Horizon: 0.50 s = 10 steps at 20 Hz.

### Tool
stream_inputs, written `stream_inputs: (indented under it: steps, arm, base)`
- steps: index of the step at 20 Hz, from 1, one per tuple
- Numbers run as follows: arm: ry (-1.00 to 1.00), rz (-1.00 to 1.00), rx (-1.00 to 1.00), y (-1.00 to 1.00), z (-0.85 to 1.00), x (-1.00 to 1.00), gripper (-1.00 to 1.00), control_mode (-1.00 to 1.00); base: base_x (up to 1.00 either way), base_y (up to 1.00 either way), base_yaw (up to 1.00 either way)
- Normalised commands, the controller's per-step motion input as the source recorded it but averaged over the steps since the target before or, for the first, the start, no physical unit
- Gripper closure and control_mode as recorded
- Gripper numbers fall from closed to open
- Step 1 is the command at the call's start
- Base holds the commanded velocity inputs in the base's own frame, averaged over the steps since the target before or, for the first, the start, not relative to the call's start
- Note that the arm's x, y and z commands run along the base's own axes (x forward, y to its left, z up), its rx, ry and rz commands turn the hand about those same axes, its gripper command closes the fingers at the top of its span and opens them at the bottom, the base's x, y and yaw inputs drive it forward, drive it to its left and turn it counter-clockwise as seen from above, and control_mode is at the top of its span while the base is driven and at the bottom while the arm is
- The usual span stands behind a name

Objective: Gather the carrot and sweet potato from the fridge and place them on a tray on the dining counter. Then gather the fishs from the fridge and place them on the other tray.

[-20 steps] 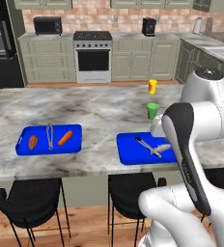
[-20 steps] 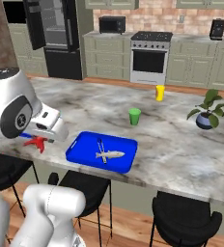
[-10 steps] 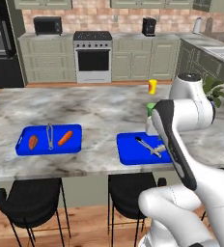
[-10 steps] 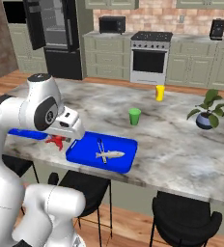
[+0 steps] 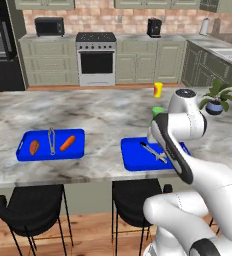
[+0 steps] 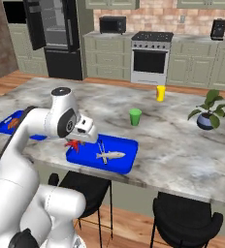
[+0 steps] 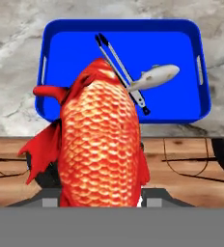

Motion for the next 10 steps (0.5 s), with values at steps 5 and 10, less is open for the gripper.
stream_inputs:
  steps: [5, 10]
  arm:
    - [0.0, 0.01, 0.0, -0.15, -0.54, 0.7, 1.0, -1.0]
    - [0.0, 0.0, 0.0, -0.09, -0.41, 0.69, 1.0, -1.0]
  base:
    - [0.0, 0.0, 0.0]
    - [0.0, 0.0, 0.0]
